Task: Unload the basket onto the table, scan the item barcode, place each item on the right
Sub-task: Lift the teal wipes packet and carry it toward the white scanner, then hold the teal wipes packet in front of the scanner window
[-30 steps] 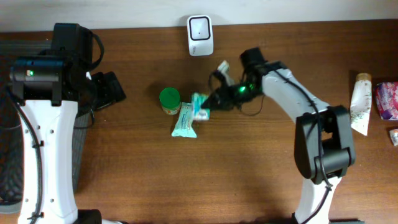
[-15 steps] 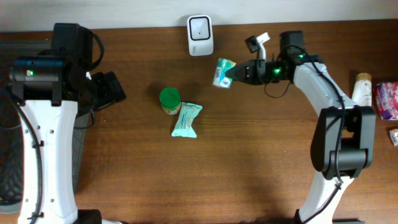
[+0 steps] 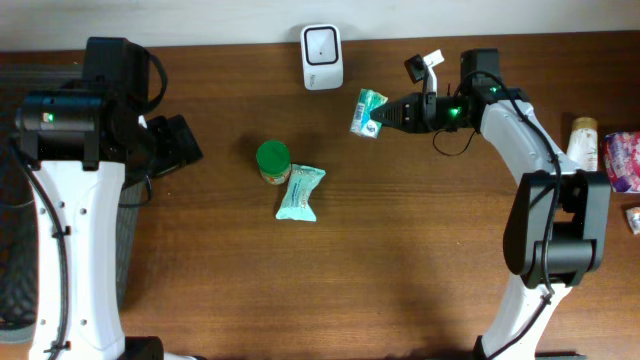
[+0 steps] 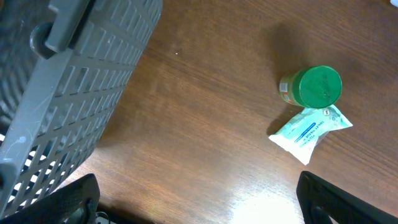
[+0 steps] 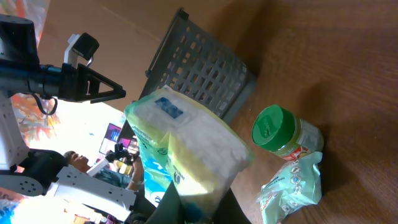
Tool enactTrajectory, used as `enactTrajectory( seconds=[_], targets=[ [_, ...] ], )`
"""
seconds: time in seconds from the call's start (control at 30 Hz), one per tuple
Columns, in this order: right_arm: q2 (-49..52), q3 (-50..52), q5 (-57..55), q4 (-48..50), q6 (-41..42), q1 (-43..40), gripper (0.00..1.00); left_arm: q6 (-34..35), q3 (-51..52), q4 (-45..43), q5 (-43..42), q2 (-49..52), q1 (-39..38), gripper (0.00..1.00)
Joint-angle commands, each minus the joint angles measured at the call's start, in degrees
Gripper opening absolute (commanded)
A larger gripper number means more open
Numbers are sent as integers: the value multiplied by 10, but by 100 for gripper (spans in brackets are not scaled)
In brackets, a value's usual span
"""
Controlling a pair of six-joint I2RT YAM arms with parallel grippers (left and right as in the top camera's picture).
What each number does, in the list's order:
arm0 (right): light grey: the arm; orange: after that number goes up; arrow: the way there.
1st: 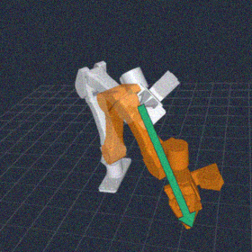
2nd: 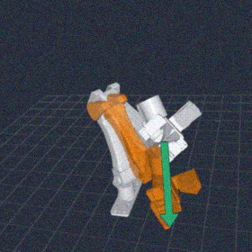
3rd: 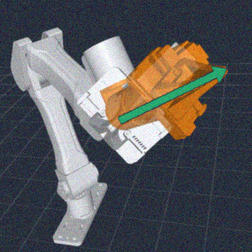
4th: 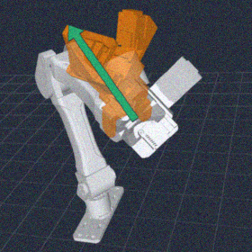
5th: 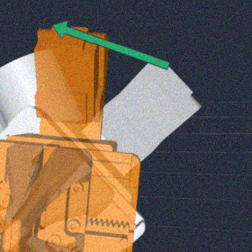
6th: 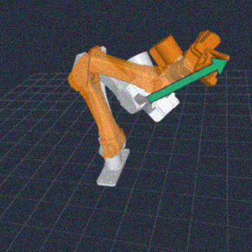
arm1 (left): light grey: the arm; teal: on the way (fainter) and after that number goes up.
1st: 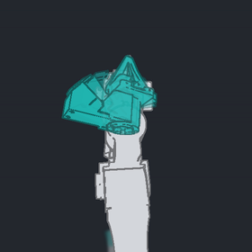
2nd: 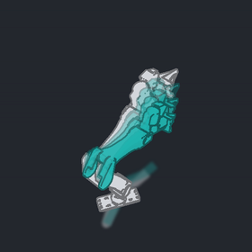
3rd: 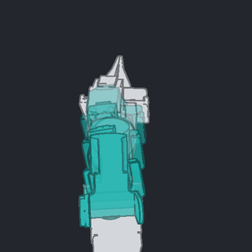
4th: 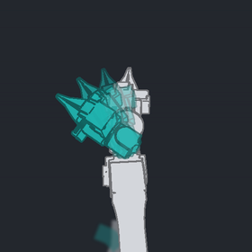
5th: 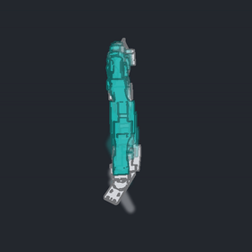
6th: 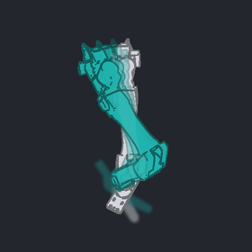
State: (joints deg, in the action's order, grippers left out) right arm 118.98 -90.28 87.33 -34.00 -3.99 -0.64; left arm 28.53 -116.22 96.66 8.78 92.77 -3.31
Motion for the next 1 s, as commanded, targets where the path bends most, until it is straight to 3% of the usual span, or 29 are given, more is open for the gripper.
enactTrajectory(
  seconds=[0.0,0.1,0.2,0.3,0.53,0.67,0.97],
  targets=[
    [-13,-8,2,-12,2,12,4,7,-6,0,0,-9,2,99],
    [-13,-8,-92,-55,-12,53,4,7,-6,0,0,-9,2,99],
    [-13,-8,-32,-42,-78,90,4,7,-6,0,0,-9,2,99],
    [-14,-12,16,25,-8,76,4,7,-6,1,0,-9,2,99],
    [-14,-14,16,62,5,47,4,7,-6,1,0,-9,2,99],
    [-14,-14,16,140,60,47,4,7,-6,1,0,-9,2,99],
    [-14,-13,16,148,62,47,4,7,-6,0,0,-9,2,99]
  ],
)
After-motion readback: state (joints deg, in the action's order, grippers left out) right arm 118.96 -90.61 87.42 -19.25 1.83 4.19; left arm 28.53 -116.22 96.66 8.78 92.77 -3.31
